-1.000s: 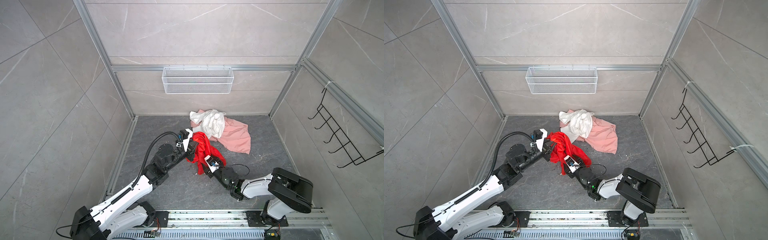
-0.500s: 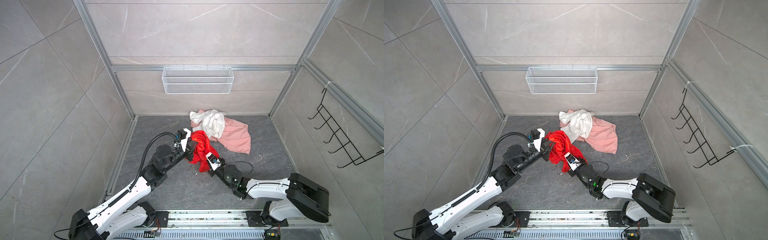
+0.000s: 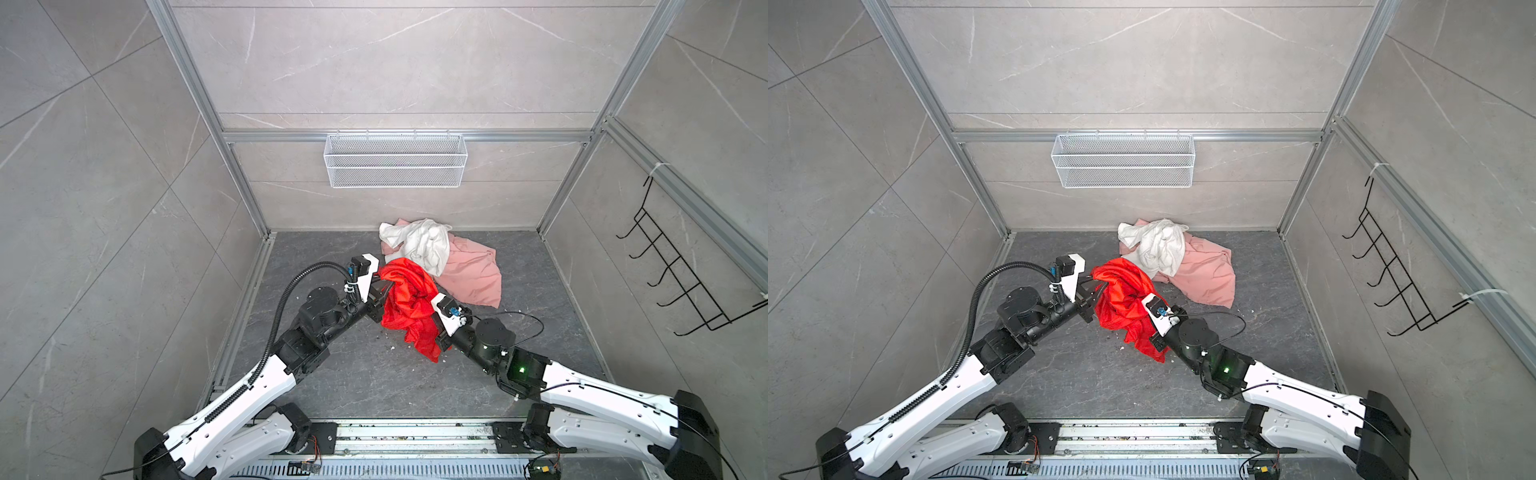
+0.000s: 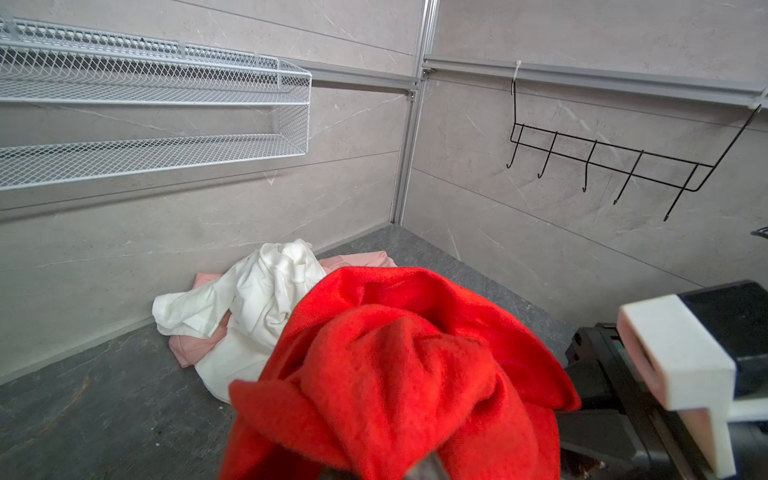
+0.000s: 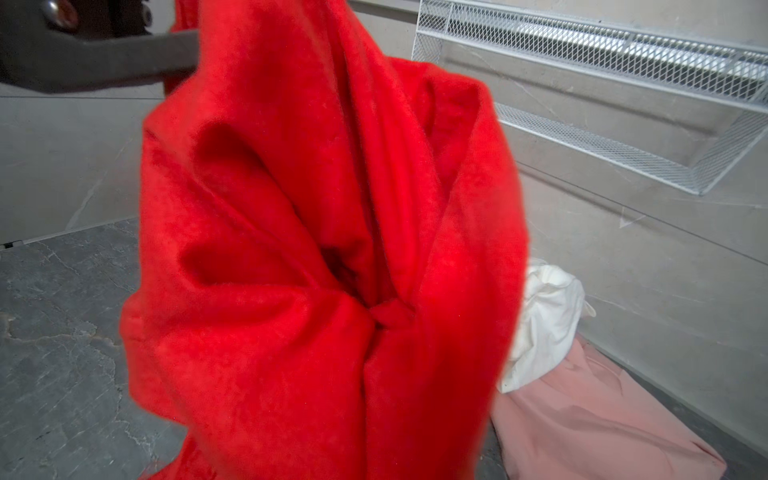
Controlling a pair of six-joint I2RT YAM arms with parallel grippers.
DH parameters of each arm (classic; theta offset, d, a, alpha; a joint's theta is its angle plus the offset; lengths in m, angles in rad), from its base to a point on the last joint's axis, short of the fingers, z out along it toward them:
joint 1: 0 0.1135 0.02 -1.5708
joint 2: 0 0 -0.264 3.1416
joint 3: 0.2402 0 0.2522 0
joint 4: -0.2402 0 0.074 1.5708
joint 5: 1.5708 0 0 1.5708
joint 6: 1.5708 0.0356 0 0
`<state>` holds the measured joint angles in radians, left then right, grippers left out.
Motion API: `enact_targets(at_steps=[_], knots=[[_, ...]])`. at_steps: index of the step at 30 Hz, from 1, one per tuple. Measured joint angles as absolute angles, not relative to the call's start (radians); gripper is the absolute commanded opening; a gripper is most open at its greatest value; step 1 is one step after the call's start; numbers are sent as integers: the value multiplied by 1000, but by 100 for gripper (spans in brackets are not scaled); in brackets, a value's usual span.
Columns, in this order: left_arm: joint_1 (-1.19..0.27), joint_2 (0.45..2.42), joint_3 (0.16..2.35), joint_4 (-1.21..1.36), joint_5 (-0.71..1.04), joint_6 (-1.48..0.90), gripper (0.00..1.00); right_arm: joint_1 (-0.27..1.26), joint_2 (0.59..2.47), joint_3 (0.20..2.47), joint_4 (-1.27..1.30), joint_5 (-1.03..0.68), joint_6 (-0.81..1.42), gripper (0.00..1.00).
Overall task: Pick out a specific cloth from the pile
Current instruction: 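Draw both grippers back toward the robot, dragging the red cloth along, then open both grippers to release the red cloth and lift them away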
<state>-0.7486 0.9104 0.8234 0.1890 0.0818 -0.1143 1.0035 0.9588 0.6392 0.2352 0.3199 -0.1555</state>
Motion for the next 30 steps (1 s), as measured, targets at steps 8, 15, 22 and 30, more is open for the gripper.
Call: enact_targets(at_steps=[8, 15, 22, 30], knots=[[-790, 810, 783, 94, 68, -157, 0, 1036, 895, 660, 73, 299, -65, 1], [-832, 759, 577, 51, 14, -246, 1, 1082, 1000, 505, 176, 303, 56, 33], [-838, 772, 372, -47, -95, -368, 100, 1087, 1040, 438, 147, 365, 97, 99], [-837, 684, 675, -388, -136, -404, 100, 1039, 811, 687, -194, 401, -14, 100]])
